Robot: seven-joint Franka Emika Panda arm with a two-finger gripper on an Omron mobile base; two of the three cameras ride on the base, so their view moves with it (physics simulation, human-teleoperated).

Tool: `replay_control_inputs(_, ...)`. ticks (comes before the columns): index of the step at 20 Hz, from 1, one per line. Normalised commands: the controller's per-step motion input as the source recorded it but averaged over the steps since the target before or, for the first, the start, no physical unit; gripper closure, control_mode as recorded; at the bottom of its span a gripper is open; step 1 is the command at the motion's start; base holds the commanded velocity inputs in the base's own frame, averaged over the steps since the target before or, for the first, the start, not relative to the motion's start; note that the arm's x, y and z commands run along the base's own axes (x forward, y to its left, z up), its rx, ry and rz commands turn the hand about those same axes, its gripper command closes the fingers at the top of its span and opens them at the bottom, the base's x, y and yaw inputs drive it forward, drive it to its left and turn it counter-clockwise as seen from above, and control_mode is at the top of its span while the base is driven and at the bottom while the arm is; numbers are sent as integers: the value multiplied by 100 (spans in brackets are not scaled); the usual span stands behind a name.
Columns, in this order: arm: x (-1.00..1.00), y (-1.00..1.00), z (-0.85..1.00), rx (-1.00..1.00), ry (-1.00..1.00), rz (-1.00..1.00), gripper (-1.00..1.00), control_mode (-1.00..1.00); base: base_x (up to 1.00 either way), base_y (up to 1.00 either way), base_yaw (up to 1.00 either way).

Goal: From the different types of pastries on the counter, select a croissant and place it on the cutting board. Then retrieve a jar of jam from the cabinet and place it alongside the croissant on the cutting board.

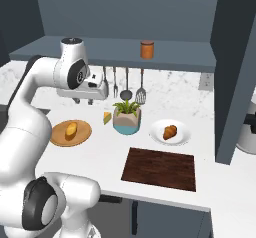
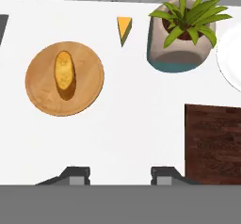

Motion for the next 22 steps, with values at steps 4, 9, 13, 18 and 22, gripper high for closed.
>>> replay_control_inputs(4,35,-52,1,0,0,0,-100,-100,0,0,0)
replay_control_inputs(9,41,-74,26,0,2,-9,-100,-100,0,0,0)
replay_control_inputs(13,41,-36,66,0,7,-30,-100,-100,0,0,0)
replay_control_inputs(18,9,-33,75,0,3,-35,-100,-100,0,0,0)
replay_control_inputs(22,34,-64,23,-4,-23,-17,-100,-100,0,0,0)
